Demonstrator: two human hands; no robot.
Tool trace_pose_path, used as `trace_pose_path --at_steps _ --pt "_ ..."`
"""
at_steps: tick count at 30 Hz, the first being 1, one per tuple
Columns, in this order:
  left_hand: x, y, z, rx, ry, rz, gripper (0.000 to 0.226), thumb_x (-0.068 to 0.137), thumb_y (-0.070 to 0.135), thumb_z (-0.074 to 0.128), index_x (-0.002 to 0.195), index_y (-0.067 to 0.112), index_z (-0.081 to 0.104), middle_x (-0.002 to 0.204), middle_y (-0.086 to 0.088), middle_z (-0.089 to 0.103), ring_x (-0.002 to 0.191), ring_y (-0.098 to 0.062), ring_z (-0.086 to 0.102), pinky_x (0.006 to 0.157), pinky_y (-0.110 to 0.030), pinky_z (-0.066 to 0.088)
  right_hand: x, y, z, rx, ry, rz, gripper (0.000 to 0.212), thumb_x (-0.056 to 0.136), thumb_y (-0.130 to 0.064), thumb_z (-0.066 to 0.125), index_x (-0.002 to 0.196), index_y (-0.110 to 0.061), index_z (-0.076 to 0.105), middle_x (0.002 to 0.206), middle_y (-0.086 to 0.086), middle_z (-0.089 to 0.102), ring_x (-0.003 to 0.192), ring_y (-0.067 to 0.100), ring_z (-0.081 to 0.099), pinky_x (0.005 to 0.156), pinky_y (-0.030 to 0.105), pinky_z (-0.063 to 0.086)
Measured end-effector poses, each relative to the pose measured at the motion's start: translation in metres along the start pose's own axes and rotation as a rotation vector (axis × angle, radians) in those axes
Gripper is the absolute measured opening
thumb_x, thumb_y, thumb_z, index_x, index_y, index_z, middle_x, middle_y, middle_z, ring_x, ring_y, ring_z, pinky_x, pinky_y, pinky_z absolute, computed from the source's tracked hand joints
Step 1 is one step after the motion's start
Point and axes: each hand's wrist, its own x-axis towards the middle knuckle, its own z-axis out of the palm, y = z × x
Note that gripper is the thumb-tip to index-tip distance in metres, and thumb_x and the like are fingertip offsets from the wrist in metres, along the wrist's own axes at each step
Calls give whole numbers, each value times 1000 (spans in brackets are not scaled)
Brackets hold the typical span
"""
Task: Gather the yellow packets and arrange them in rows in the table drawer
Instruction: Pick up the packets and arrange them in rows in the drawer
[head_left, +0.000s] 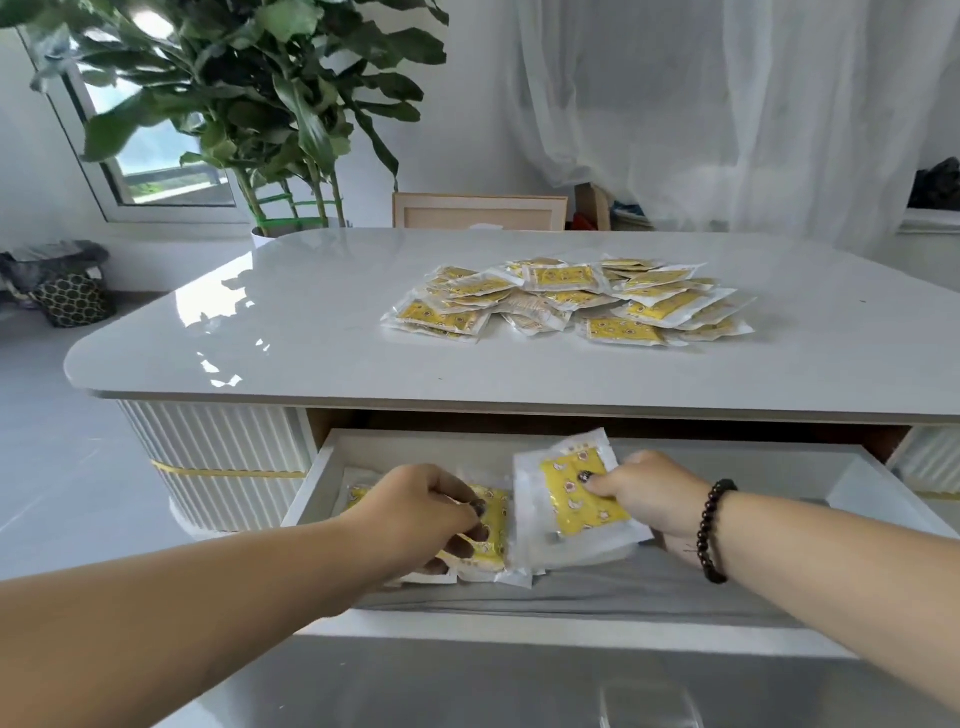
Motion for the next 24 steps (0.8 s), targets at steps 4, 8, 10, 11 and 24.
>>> trace_pose_path --at_steps 4,8,10,11,24 --pt "14 -15 -9 -72 61 -128 10 93 8 56 91 14 65 84 -6 76 72 -16 67 58 -26 53 27 12 0 -171 -48 88 43 84 -21 67 114 8 56 113 22 67 102 30 66 96 45 50" --pt "28 -18 -12 16 58 -145 11 92 7 56 95 14 65 90 -6 74 82 -18 69 63 -28 54 43 10 15 -224 -50 95 40 91 -21 61 119 6 56 121 17 62 112 29 60 101 38 46" --pt "32 -14 -13 101 3 -143 11 91 8 58 95 16 65 95 -5 72 87 -17 69 68 -28 55 51 14 24 -223 -79 101 37 91 -18 59 119 6 57 123 16 62 115 31 59 101 36 46" --pt "35 -13 -13 152 -27 -134 12 90 10 60 97 17 65 98 -3 71 90 -16 69 70 -27 56 55 18 29 -216 -96 112 35 90 -17 61 117 6 59 121 16 64 113 31 61 101 38 47" --pt "60 -27 11 930 -309 57 70 88 38 60 149 27 28 149 4 40 133 -19 41 109 -32 38 51 19 34 -702 -33 19 65 85 -43 64 128 -3 35 83 3 49 78 20 53 46 24 33"
